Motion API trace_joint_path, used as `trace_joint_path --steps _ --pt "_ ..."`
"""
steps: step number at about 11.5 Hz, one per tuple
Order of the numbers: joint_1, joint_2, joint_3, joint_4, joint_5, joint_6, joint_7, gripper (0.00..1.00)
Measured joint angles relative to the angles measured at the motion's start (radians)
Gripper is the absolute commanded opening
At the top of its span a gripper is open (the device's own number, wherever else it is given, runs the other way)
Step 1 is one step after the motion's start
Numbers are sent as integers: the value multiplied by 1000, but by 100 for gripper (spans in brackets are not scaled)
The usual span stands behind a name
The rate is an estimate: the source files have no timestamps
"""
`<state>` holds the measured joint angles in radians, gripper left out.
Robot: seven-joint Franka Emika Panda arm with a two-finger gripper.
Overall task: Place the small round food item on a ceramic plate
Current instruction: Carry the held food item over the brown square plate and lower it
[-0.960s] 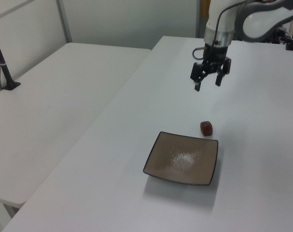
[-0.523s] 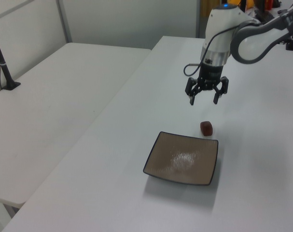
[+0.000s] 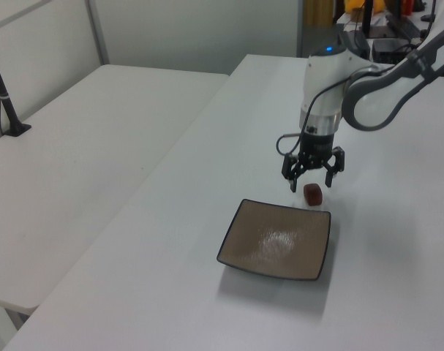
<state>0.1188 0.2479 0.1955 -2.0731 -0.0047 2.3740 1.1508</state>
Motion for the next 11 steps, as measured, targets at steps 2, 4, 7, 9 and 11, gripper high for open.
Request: trace_joint_path --steps 2,4,7,9,11 --pt "8 29 1 -1 -44 6 1 22" --pt "13 33 1 -2 -62 6 2 11" --pt "14 27 1 -1 -66 6 2 11" --pt "14 27 1 1 -68 6 2 11" --pt "16 19 6 10 -137 7 -4 11"
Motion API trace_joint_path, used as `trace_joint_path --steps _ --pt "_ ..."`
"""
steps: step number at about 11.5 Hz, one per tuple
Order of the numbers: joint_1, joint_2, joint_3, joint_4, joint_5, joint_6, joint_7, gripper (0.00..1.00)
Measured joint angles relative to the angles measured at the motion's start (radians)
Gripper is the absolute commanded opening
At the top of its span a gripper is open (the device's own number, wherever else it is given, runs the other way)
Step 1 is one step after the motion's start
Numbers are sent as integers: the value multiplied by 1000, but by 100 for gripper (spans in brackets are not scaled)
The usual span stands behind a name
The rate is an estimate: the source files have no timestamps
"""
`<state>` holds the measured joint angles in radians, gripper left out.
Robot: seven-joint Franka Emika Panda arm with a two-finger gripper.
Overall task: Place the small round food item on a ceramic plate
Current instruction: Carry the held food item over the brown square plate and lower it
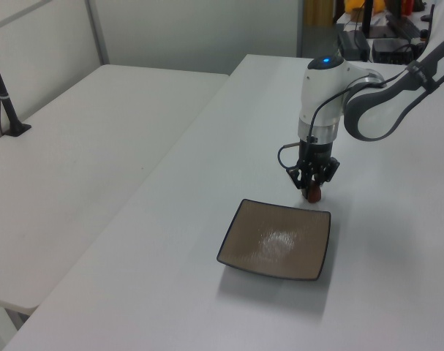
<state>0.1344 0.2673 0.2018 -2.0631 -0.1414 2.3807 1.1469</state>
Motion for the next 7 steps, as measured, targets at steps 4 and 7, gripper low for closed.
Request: trace_joint_path --steps 4,7 --pt "1 -18 29 45 -48 0 -203 11" --pt "1 -21 40 131 2 -35 -336 11"
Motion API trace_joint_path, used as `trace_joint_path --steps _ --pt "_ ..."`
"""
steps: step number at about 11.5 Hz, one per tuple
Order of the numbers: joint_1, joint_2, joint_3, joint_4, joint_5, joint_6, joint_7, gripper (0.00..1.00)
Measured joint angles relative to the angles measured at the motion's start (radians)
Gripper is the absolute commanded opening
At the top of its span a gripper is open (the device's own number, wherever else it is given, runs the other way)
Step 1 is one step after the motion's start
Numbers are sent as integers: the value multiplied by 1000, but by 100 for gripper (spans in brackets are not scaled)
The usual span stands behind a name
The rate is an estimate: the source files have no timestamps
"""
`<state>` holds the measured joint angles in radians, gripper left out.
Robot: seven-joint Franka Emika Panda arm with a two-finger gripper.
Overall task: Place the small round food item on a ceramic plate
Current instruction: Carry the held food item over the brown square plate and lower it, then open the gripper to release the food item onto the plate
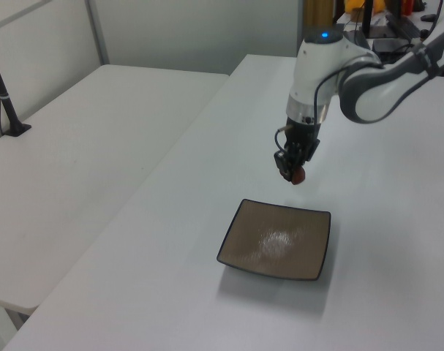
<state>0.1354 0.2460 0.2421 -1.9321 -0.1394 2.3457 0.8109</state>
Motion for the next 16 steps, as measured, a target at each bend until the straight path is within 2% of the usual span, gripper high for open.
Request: trace_joint_path --steps 1,3,4,5,6,8,9,16 --pt "0 -1 13 26 38 -9 -30 12" --pt "1 -1 55 45 58 -17 -44 12" --pt "3 1 82 45 59 -17 -44 14" --pt "13 8 99 44 59 -17 -44 21" --pt "34 21 104 46 60 -17 -44 38" --pt "85 63 106 59 63 -17 -42 85" --pt "106 84 106 67 63 -16 -42 100" --pt "124 104 106 125 62 -22 -45 100"
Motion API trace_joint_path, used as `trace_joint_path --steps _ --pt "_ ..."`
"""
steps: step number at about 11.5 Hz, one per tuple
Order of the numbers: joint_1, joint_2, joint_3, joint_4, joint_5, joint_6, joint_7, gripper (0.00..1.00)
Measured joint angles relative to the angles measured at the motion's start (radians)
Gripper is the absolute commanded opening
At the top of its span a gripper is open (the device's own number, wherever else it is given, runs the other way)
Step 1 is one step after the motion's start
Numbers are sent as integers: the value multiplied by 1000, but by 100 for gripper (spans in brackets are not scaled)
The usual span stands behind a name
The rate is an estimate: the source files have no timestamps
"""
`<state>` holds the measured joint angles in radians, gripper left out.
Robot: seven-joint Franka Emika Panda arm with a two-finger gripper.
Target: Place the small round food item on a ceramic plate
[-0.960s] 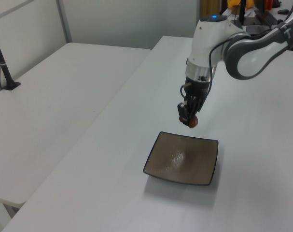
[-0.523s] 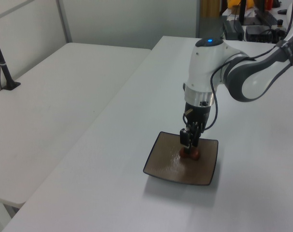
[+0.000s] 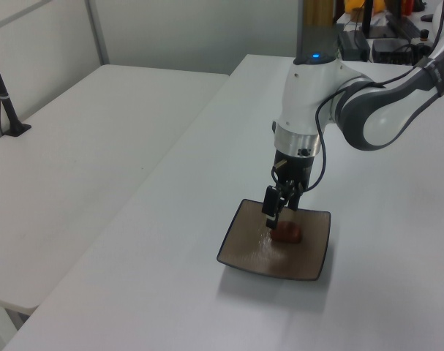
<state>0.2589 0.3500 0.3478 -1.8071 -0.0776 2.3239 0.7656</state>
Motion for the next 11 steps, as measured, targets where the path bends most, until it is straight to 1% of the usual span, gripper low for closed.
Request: trace_joint_path --steps 1,3,4,5,6,8,10,11 --pt "-3 -6 0 6 -3 -29 -31 100" --pt "-19 -43 -1 17 -6 -196 -223 100" --pt "-29 -66 -4 18 -20 -289 -332 100" --pt "-46 -87 -8 18 -46 -368 -408 100" --pt "-69 -106 -12 18 -68 -424 -455 100" --pt "-103 -139 -25 18 -89 -501 -497 100" --pt "-149 -206 -61 19 -96 -597 -551 100" --pt "-158 -229 -79 19 -96 -619 -561 100"
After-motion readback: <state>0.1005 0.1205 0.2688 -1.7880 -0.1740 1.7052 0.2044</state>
